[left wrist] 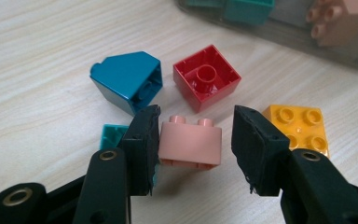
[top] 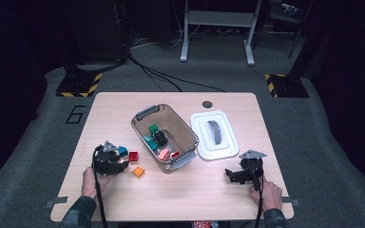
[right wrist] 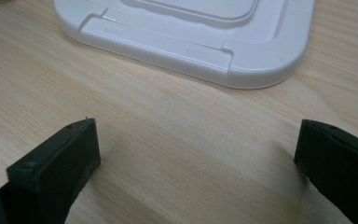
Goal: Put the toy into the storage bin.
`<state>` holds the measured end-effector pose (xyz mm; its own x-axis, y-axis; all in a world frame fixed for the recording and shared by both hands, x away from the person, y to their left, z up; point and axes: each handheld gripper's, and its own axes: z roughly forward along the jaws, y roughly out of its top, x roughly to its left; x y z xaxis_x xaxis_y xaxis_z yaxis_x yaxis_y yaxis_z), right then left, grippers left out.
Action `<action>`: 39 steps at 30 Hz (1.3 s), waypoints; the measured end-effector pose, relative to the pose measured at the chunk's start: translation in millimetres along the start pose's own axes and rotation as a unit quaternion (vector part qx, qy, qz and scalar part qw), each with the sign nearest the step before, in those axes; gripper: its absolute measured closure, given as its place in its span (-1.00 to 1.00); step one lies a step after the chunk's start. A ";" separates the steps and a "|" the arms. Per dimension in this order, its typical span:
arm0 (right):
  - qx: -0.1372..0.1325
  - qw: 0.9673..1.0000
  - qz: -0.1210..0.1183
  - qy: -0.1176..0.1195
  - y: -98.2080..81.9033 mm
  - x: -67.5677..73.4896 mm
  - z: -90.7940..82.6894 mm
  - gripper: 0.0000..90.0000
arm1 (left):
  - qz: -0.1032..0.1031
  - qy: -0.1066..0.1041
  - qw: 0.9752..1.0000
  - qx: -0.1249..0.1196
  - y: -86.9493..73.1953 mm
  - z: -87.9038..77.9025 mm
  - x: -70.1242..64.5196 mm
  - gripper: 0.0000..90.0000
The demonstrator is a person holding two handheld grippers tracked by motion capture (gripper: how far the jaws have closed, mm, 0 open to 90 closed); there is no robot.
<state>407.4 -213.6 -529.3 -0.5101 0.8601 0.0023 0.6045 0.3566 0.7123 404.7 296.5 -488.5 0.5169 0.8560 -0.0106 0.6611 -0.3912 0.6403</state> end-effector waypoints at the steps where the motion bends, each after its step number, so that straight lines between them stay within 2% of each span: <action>1: 0.000 1.000 0.000 0.000 0.0 0.0 0.0 -1.00 | 0.001 -0.001 1.000 0.003 -0.6 1.2 -0.9 0.17; 2: 0.000 1.000 0.000 0.000 0.0 0.0 0.0 -1.00 | -0.002 0.003 1.000 -0.001 -1.1 3.6 -2.1 0.19; 3: 0.000 1.000 0.000 0.000 0.0 0.0 0.0 -1.00 | 0.004 0.004 1.000 0.008 -1.5 3.7 -2.4 0.23; 5: 0.000 1.000 0.000 0.000 0.0 0.0 0.0 -1.00 | -0.001 0.004 1.000 -0.001 -2.3 5.3 -4.3 0.28; 6: 0.000 1.000 0.000 0.000 0.0 0.0 0.0 -1.00 | 0.009 0.004 1.000 0.003 -1.7 4.3 -4.2 0.29; 13: 0.000 1.000 0.000 0.000 0.0 0.0 0.0 -1.00 | 0.015 0.002 1.000 -0.011 6.4 -4.8 -5.4 0.30; 15: 0.000 1.000 0.000 0.000 0.0 0.0 0.0 -1.00 | 0.008 0.000 1.000 -0.021 9.8 -7.1 -5.4 0.30; 19: 0.000 1.000 0.000 0.000 0.0 0.0 0.0 -1.00 | 0.016 -0.003 1.000 -0.018 16.6 -13.0 -3.1 0.30; 20: 0.000 1.000 0.000 0.000 0.0 0.0 0.0 -1.00 | 0.009 -0.001 1.000 -0.028 17.5 -12.8 -3.8 0.30; 23: 0.000 1.000 0.000 0.000 0.0 0.0 0.0 -1.00 | 0.016 -0.002 1.000 -0.024 20.9 -16.7 -1.7 0.30; 25: 0.000 1.000 -0.001 0.000 0.0 -0.1 0.0 -1.00 | 0.010 0.000 0.999 -0.032 23.0 -18.0 -1.8 0.30; 26: 0.000 1.000 0.000 0.000 0.0 0.0 0.0 -1.00 | 0.016 0.002 0.999 -0.029 23.9 -19.5 -0.7 0.30; 28: 0.000 1.000 0.000 0.000 0.0 0.0 0.0 -1.00 | 0.014 -0.001 0.999 -0.030 25.5 -20.7 0.1 0.30; 29: 0.000 1.000 0.000 0.000 0.0 0.0 0.0 -1.00 | 0.007 0.000 0.999 -0.037 26.1 -20.6 -0.4 0.30; 30: 0.000 1.000 -0.001 0.000 0.0 -0.1 0.0 -1.00 | 0.013 -0.001 1.000 -0.029 27.3 -23.0 0.9 0.30; 33: 0.000 1.000 0.000 0.000 0.0 0.0 0.0 -1.00 | 0.009 0.000 0.999 -0.040 29.7 -25.7 2.3 0.30; 39: 0.000 1.000 0.000 0.000 0.0 0.0 0.0 -1.00 | 0.010 0.004 0.999 -0.041 36.4 -32.4 4.6 0.30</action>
<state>407.4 -213.6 -529.3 -0.5102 0.8601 0.0019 0.6041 0.3568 0.7126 413.5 297.1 -440.4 0.5256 0.8507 0.0086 0.6029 -0.3797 0.7017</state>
